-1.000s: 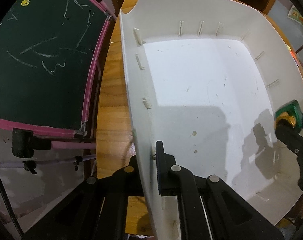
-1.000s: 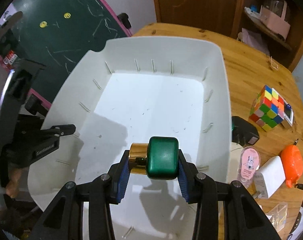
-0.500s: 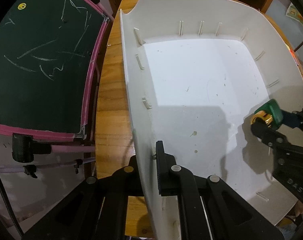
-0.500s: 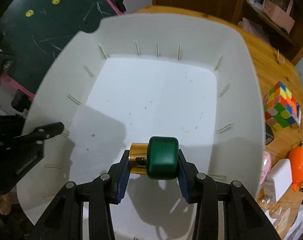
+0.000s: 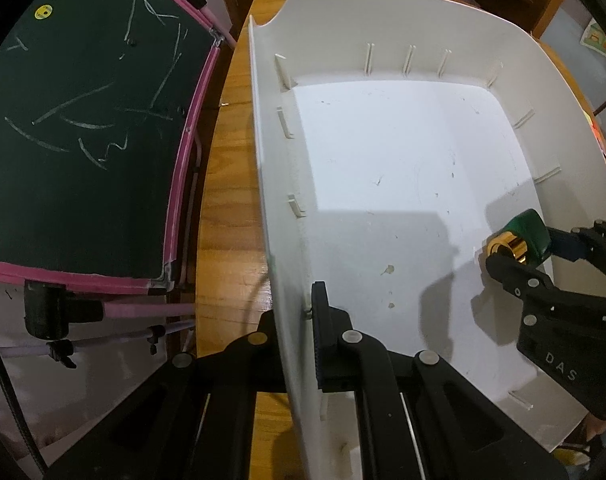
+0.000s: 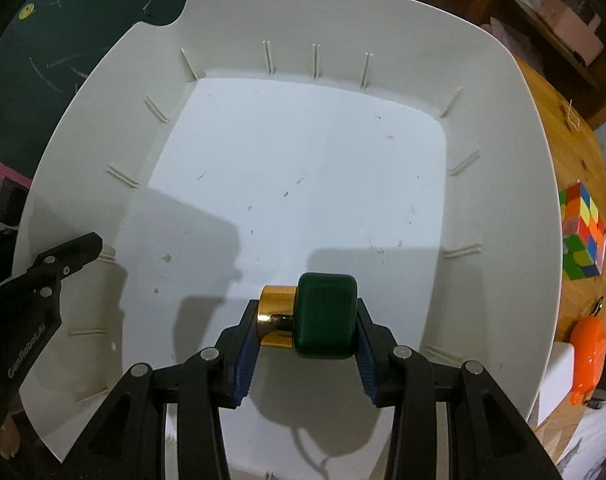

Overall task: Organize rigid objects
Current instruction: 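Carry the green-capped bottle into the white tray and open the right tool, then move the right tool back to the table and grasp the white scraper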

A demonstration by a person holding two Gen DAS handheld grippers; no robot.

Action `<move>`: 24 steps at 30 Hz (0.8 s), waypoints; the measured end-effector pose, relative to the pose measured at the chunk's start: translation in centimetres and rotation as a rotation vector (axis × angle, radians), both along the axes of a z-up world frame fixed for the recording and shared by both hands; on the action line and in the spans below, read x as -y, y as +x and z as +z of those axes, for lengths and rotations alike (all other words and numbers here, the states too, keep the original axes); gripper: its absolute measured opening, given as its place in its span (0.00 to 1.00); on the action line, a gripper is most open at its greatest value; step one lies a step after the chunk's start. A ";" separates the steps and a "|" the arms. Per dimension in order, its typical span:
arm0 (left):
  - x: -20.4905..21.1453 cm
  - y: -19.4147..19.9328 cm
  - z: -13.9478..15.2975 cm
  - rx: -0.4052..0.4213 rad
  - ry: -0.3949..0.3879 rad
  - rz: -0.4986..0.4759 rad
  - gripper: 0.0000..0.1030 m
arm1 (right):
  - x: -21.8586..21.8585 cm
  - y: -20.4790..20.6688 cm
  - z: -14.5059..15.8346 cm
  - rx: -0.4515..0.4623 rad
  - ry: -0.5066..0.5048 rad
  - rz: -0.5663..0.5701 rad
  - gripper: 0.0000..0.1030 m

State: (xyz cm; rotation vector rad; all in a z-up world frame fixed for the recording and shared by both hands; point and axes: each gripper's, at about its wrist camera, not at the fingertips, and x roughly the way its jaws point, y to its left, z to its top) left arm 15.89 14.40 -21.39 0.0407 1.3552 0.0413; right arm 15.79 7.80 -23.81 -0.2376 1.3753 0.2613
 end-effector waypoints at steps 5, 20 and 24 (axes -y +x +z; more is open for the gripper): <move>0.1 -0.1 0.0 0.001 0.000 -0.001 0.07 | -0.4 -0.1 0.0 -0.001 -0.006 -0.017 0.51; 0.2 -0.1 0.2 0.020 0.007 -0.028 0.07 | 1.6 -3.6 7.3 0.264 0.087 -0.015 0.70; 0.1 -0.2 0.2 0.028 -0.004 -0.036 0.07 | 4.5 -2.6 9.8 0.384 0.136 -0.013 0.70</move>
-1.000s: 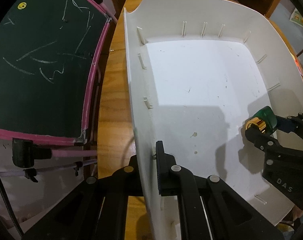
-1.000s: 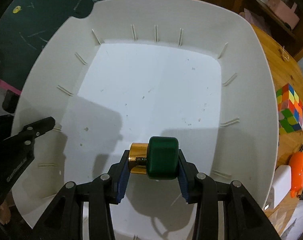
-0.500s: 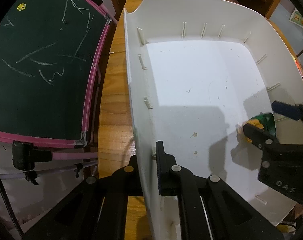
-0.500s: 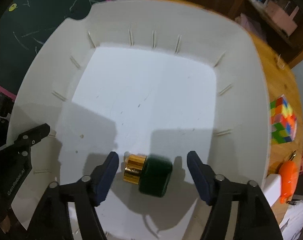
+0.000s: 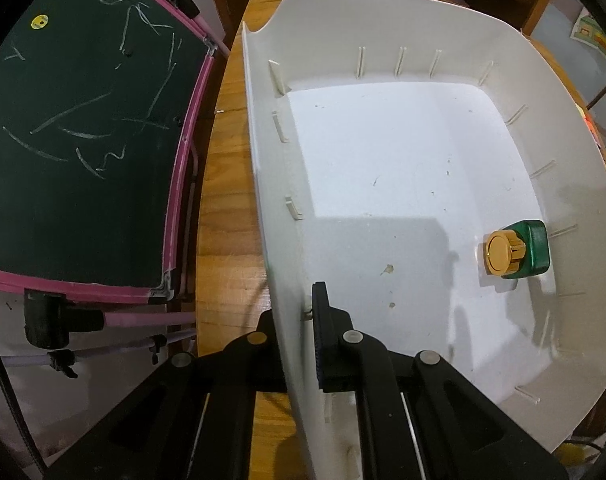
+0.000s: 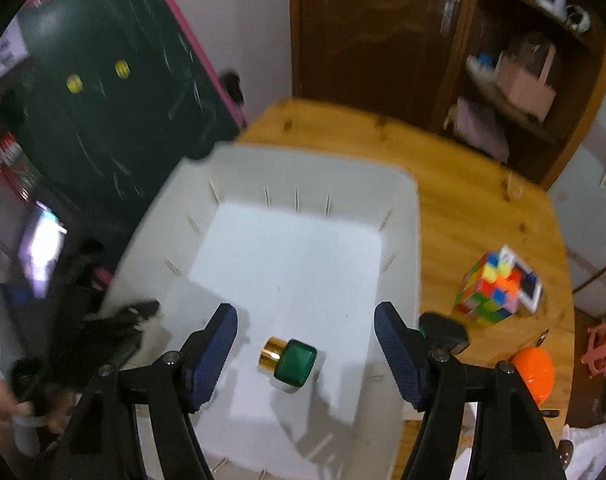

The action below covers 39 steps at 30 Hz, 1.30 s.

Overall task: Organize rigid objects
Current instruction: 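Move the right tool back to the table and grasp the white scraper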

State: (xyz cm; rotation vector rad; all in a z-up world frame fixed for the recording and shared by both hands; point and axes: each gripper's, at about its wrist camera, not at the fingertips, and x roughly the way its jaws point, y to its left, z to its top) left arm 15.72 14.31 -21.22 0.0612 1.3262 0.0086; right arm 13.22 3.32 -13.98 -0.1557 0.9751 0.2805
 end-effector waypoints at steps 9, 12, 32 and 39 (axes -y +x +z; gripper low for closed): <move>-0.1 -0.1 -0.1 0.012 -0.002 -0.018 0.07 | 2.5 -3.6 4.5 0.190 -0.004 0.004 0.70; -0.2 0.0 0.0 0.006 -0.011 -0.013 0.07 | 3.7 -4.8 4.9 0.194 0.028 0.020 0.70; 0.3 -0.1 -0.4 0.010 0.026 -0.032 0.08 | 12.8 -9.3 4.3 0.224 -0.070 -0.228 0.69; 0.6 -0.2 -0.4 0.012 0.033 -0.035 0.08 | 14.4 -10.1 3.7 0.211 -0.054 -0.283 0.69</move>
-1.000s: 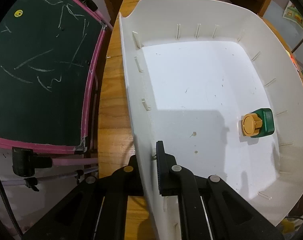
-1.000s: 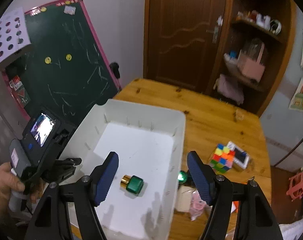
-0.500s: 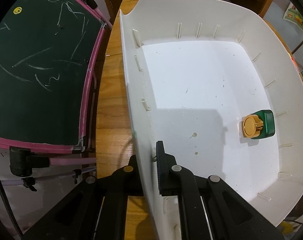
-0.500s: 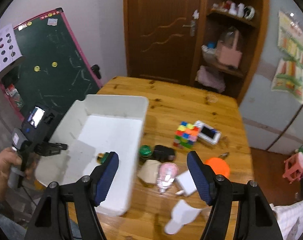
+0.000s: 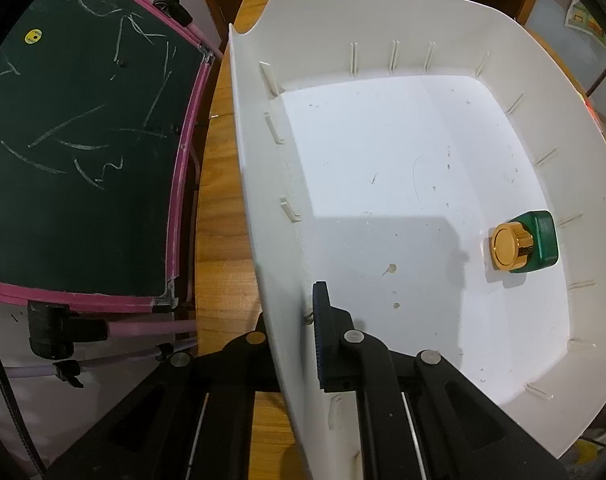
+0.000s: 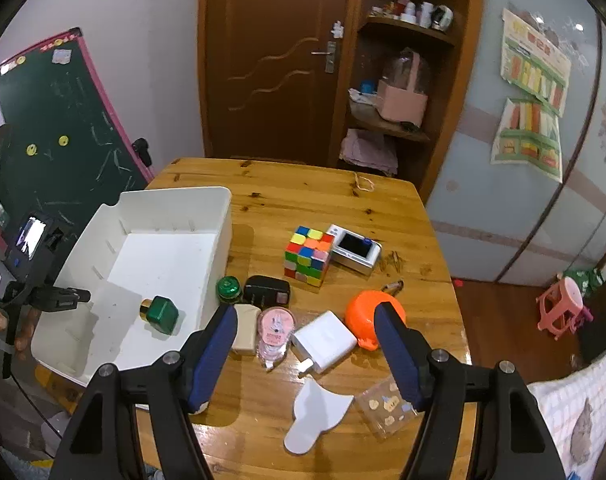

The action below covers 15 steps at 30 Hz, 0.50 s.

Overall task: Organize rigid objects
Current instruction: 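Move the right tool back to the table and grasp the white scraper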

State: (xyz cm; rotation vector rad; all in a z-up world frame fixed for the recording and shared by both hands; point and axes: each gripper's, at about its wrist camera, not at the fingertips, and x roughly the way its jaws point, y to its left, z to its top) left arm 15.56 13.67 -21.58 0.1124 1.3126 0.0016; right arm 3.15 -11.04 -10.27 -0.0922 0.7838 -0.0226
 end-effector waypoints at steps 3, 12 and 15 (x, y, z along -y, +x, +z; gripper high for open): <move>-0.1 0.2 0.0 -0.008 -0.006 0.008 0.08 | 1.0 -0.4 -0.5 -0.014 0.019 -0.025 0.69; -0.5 0.4 -0.1 -0.019 -0.020 0.029 0.08 | 5.6 -1.3 -4.4 -0.122 0.111 -0.125 0.69; -0.5 0.4 -0.1 -0.020 -0.024 0.036 0.08 | 6.6 -1.6 -6.4 -0.173 0.160 -0.158 0.70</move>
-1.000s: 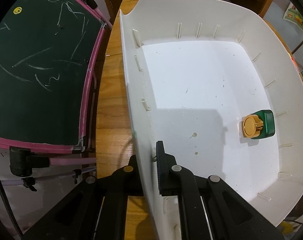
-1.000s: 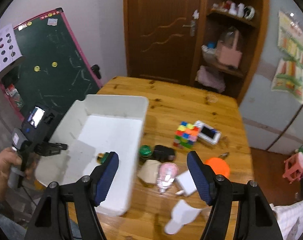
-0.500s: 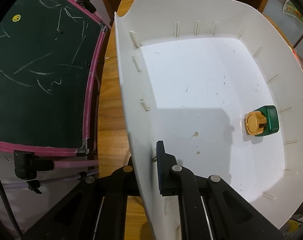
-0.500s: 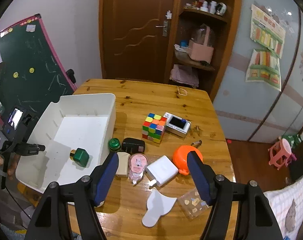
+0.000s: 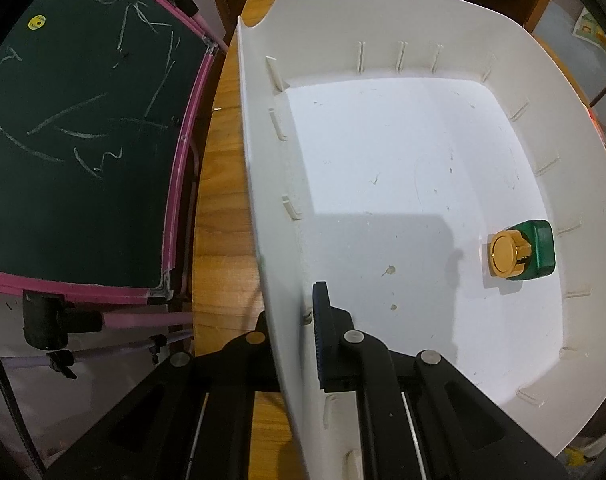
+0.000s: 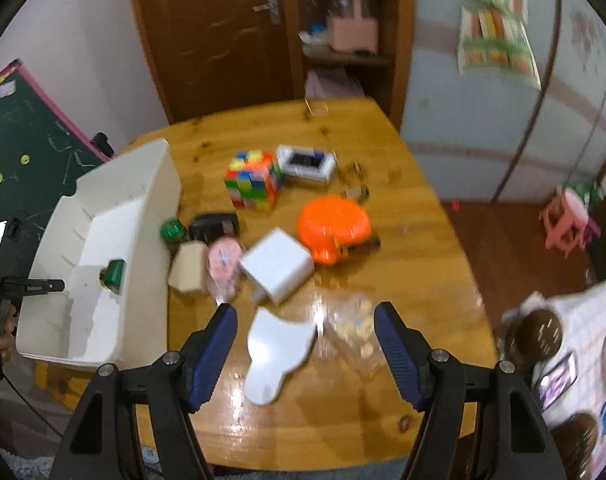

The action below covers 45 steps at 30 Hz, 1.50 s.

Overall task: Organize rigid objects
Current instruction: 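Move the right tool back to the table and grasp the white scraper, then carry the white scraper into the tray and release it with the right tool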

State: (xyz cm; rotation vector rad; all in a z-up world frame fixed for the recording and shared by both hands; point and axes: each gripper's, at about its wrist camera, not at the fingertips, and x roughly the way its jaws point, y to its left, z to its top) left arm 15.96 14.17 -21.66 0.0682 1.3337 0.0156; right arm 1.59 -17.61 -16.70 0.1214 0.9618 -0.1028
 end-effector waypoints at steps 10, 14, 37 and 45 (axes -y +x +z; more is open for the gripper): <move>-0.1 0.0 -0.1 0.000 0.004 0.000 0.08 | -2.3 0.7 -6.1 -0.130 0.032 0.025 0.69; -0.1 -0.2 -0.1 0.004 0.005 -0.002 0.08 | -3.0 1.5 -7.9 -0.162 0.046 -0.001 0.70; 0.0 -0.3 -0.2 0.009 0.000 -0.007 0.08 | -4.5 2.4 -9.2 -0.148 -0.041 -0.030 0.54; -0.1 -0.2 -0.1 0.005 -0.005 -0.007 0.08 | -4.9 1.7 -6.7 -0.100 -0.061 -0.005 0.54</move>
